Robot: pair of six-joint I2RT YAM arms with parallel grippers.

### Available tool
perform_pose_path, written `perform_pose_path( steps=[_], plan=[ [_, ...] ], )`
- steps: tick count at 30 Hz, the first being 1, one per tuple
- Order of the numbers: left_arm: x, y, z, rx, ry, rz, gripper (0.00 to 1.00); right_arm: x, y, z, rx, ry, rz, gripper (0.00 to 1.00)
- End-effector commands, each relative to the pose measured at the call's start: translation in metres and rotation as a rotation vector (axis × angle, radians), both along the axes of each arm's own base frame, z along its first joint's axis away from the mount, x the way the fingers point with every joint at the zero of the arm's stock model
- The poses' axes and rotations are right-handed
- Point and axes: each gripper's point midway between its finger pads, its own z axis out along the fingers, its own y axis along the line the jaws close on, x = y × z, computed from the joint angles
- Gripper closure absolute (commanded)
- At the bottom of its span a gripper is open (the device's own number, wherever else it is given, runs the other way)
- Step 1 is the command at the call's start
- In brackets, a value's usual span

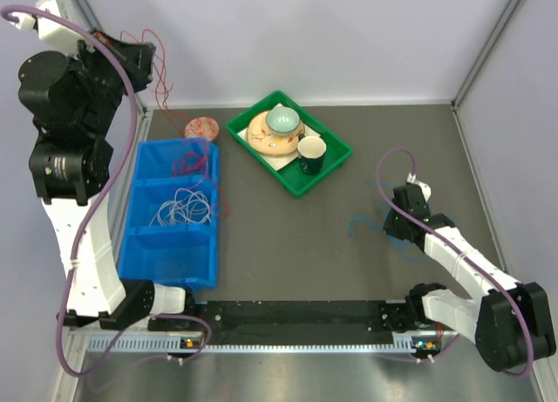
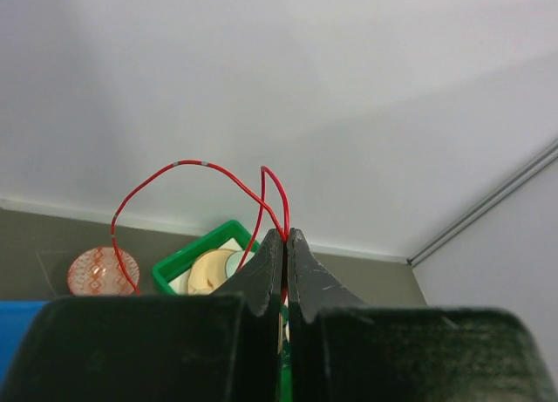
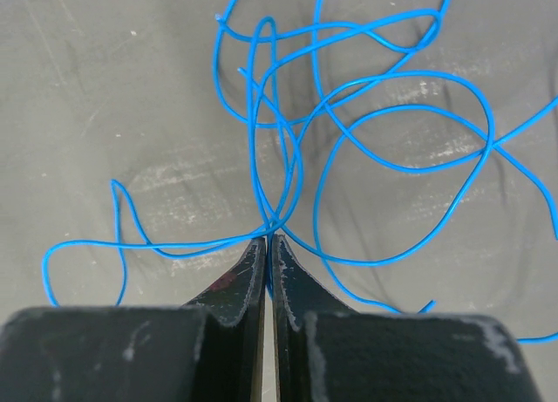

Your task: Untangle the cables

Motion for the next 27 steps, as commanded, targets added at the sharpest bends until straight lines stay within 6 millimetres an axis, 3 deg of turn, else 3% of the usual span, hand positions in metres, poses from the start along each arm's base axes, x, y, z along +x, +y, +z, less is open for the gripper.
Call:
perform_pose_path(
  steps=[1, 8, 14, 27],
  plan=[
    [0.008, -0.009, 0.043, -0.048, -0.151, -0.053, 1.0, 0.021, 0.005, 0.02, 0.022, -0.074, 0.015, 1.0],
    [0.039, -0.002, 0.06, -0.072, -0.227, -0.005, 1.0, 0.025, 0.014, 0.011, 0.046, -0.03, 0.041, 1.0],
    [0.064, 0.004, 0.071, -0.072, -0.279, 0.039, 1.0, 0.041, 0.02, 0.013, 0.04, -0.016, 0.071, 1.0],
    [0.061, 0.033, 0.074, 0.001, -0.291, 0.205, 1.0, 0.073, 0.035, 0.01, 0.048, 0.021, 0.131, 1.0]
  ],
)
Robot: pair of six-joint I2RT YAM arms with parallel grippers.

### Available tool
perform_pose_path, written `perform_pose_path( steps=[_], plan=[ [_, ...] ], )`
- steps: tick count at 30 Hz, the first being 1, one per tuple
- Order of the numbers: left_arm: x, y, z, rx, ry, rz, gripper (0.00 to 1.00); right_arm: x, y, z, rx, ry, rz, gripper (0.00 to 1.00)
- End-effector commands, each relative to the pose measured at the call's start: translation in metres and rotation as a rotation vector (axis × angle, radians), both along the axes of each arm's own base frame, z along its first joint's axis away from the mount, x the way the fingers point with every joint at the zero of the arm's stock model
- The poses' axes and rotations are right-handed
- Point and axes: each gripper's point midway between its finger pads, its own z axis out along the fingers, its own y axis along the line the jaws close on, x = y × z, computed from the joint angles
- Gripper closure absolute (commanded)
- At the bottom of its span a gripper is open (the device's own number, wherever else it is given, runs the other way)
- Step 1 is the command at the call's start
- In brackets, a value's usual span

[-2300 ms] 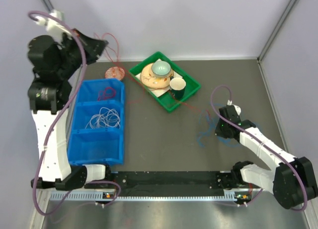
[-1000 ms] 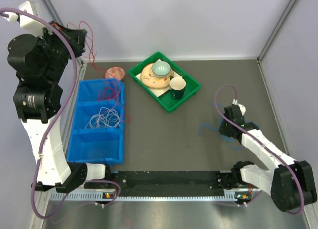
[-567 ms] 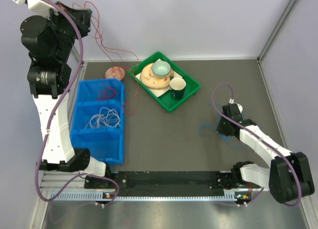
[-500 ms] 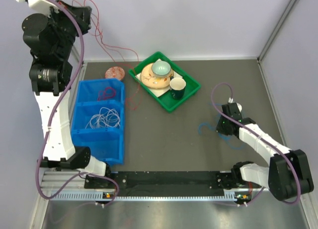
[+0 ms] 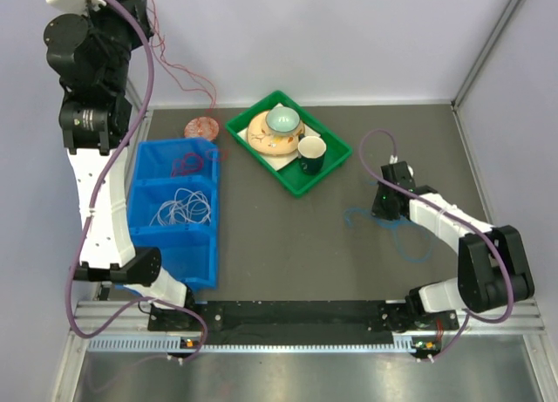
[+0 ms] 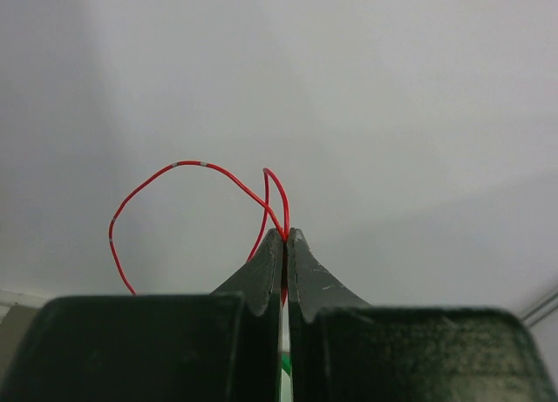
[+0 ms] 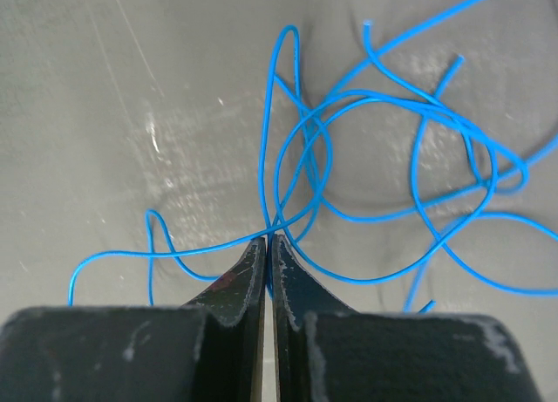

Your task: Untangle the cables

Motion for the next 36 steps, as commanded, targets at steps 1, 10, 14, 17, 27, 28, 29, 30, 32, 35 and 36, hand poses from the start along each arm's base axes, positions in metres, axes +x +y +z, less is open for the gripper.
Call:
perform_pose_path(
  steps=[1, 10, 14, 17, 27, 28, 29, 30, 32, 35, 36],
  plan=[
    [-0.03, 0.017, 0.037, 0.032, -0.112, 0.088, 1.0, 0.023, 0.009, 0.012, 0.033, -0.048, 0.023, 1.0],
    [0.007, 0.035, -0.017, 0.088, 0.067, 0.172, 1.0, 0.027, 0.014, 0.007, 0.044, -0.033, 0.052, 1.0],
    [0.004, 0.044, -0.02, 0.092, 0.077, 0.207, 1.0, 0.027, 0.014, 0.007, 0.044, -0.034, 0.063, 1.0],
    [-0.002, 0.052, -0.011, 0.093, 0.057, 0.238, 1.0, 0.027, 0.015, 0.006, 0.044, -0.031, 0.067, 1.0],
    [-0.013, 0.058, 0.019, 0.098, -0.025, 0.262, 1.0, 0.027, 0.018, 0.007, 0.06, -0.035, 0.077, 1.0],
    [-0.009, 0.059, 0.018, 0.098, -0.023, 0.263, 1.0, 0.027, 0.018, 0.007, 0.059, -0.035, 0.076, 1.0],
    [-0.012, 0.067, 0.021, 0.097, -0.033, 0.28, 1.0, 0.027, 0.018, 0.007, 0.058, -0.037, 0.079, 1.0],
    [-0.014, 0.065, 0.025, 0.09, -0.046, 0.273, 1.0, 0.026, 0.018, 0.007, 0.06, -0.035, 0.077, 1.0],
    [-0.017, 0.06, 0.03, 0.086, -0.067, 0.247, 1.0, 0.027, 0.018, 0.007, 0.059, -0.035, 0.076, 1.0],
    [-0.025, 0.062, 0.039, 0.079, -0.099, 0.259, 1.0, 0.028, 0.018, 0.008, 0.064, -0.038, 0.068, 1.0],
    [-0.027, 0.063, 0.042, 0.081, -0.111, 0.264, 1.0, 0.028, 0.018, 0.008, 0.064, -0.039, 0.07, 1.0]
  ],
)
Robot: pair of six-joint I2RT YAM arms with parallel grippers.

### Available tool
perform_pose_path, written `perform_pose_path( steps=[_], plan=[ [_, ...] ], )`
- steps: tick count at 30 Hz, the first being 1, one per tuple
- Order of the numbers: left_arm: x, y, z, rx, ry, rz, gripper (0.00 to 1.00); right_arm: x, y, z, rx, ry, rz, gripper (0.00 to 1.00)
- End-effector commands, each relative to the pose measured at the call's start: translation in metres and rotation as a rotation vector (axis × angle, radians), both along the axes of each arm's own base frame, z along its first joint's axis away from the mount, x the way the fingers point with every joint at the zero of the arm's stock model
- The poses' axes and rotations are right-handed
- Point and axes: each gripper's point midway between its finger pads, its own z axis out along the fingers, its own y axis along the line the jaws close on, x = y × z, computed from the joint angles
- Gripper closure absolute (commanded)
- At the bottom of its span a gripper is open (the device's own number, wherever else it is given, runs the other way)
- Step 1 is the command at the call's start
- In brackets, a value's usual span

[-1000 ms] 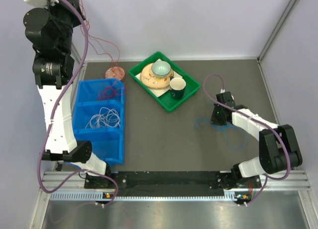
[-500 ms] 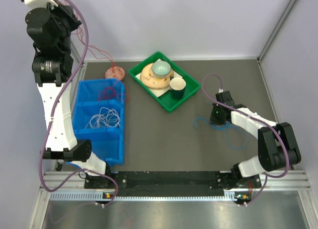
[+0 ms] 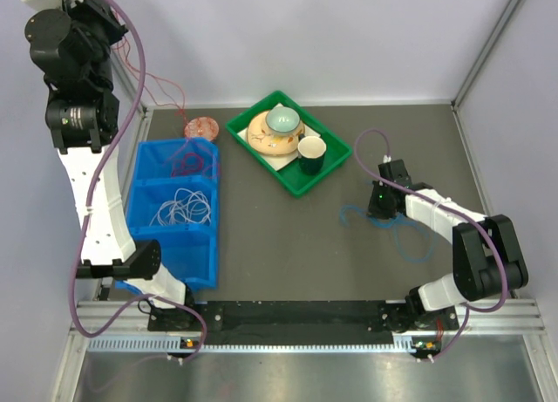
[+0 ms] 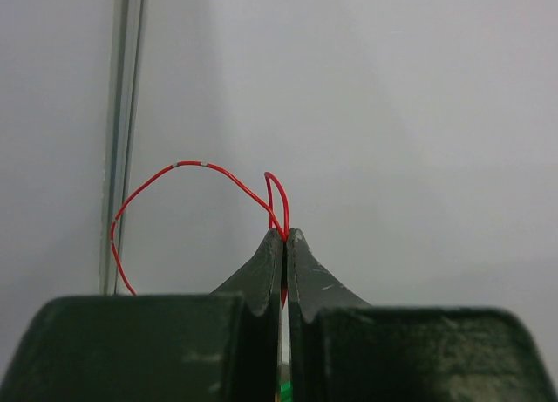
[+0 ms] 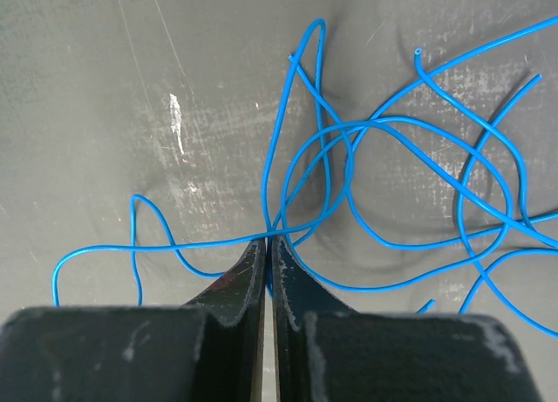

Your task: Untangle the cables

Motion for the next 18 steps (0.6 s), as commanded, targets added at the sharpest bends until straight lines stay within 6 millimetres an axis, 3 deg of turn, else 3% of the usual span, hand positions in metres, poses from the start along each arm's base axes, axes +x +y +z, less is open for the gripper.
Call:
perform_pose_path(
  steps=[1, 11, 14, 18],
  plan=[
    [-0.026, 0.0, 0.041, 0.008, -0.142, -0.001, 1.0, 0.022, 0.003, 0.019, 0.022, -0.079, -0.005, 1.0],
    [-0.022, -0.013, 0.047, -0.01, -0.176, -0.078, 1.0, 0.021, 0.003, 0.017, 0.024, -0.074, -0.01, 1.0],
    [-0.012, -0.026, 0.04, -0.028, -0.159, -0.155, 1.0, 0.018, 0.007, 0.015, 0.042, -0.065, 0.001, 1.0],
    [0.011, -0.041, 0.017, -0.076, -0.106, -0.246, 1.0, 0.017, 0.007, 0.015, 0.047, -0.062, -0.005, 1.0]
  ],
)
